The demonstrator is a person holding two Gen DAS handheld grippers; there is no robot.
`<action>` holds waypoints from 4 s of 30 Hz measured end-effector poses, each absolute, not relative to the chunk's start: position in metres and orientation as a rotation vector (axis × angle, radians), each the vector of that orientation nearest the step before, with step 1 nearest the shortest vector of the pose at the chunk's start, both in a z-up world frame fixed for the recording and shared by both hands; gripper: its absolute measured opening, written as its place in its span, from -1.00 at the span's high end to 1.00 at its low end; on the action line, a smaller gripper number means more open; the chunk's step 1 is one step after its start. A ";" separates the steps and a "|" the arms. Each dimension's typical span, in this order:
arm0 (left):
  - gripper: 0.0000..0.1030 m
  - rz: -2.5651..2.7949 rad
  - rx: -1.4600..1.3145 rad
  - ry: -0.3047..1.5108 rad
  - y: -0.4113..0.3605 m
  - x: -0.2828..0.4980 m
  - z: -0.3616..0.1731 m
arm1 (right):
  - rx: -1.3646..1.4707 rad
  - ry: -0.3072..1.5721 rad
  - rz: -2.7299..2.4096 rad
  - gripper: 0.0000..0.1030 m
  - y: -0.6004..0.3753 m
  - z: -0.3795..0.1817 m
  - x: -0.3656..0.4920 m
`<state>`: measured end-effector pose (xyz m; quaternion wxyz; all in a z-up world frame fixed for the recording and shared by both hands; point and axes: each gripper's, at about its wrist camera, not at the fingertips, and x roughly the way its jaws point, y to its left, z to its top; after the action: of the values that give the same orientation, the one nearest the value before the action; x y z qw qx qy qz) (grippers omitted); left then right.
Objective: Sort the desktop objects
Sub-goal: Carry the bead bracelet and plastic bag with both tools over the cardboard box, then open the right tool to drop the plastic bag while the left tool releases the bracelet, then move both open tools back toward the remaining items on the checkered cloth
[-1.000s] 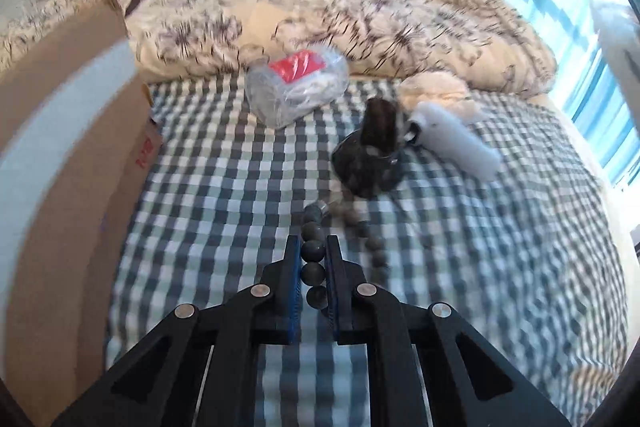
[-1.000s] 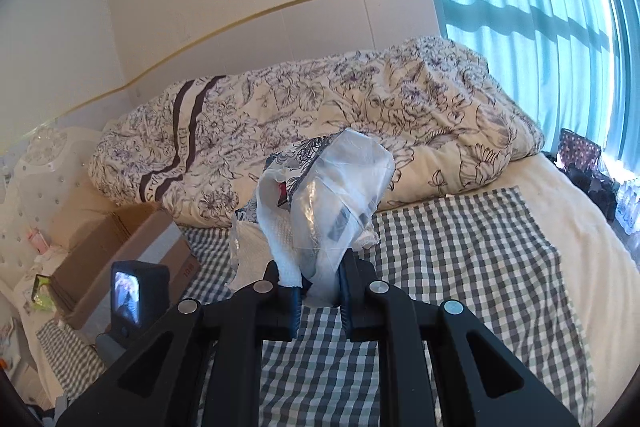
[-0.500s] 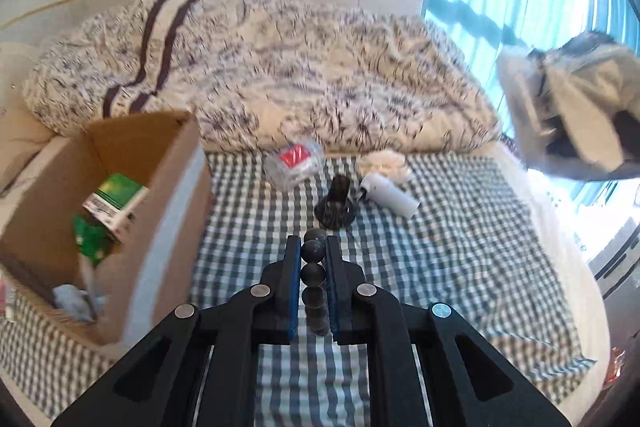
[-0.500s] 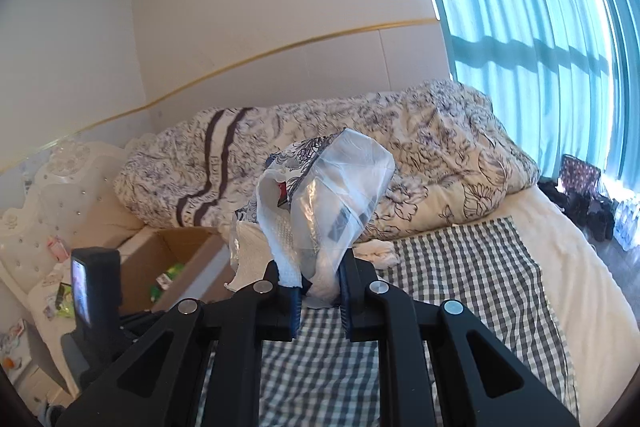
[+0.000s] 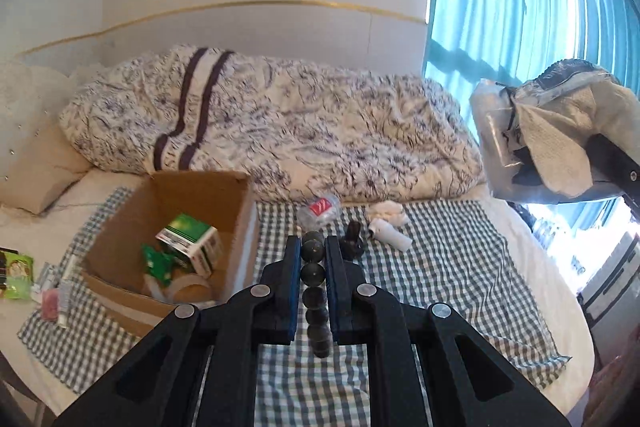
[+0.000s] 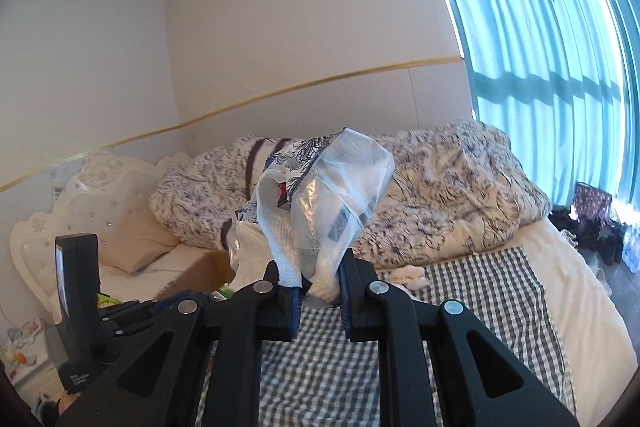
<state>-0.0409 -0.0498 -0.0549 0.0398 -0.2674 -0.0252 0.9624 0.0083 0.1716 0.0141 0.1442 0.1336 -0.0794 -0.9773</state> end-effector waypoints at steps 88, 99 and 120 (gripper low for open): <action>0.79 3.014 -1.120 -0.228 -0.266 -0.180 -0.149 | 0.905 0.213 -2.464 0.20 -0.110 -0.154 -0.199; 0.63 3.028 -1.114 -0.241 -0.262 -0.176 -0.140 | 0.872 0.184 -2.483 -0.20 -0.100 -0.145 -0.190; 0.36 3.110 -0.875 -0.235 -0.220 -0.109 -0.045 | 0.722 0.044 -2.572 -0.22 -0.025 -0.062 -0.122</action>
<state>-0.1092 -0.2201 -0.0446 -0.0489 -0.2699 -0.0725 0.9589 -0.1216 -0.0252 -0.0624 0.2327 0.2628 0.0161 -0.9362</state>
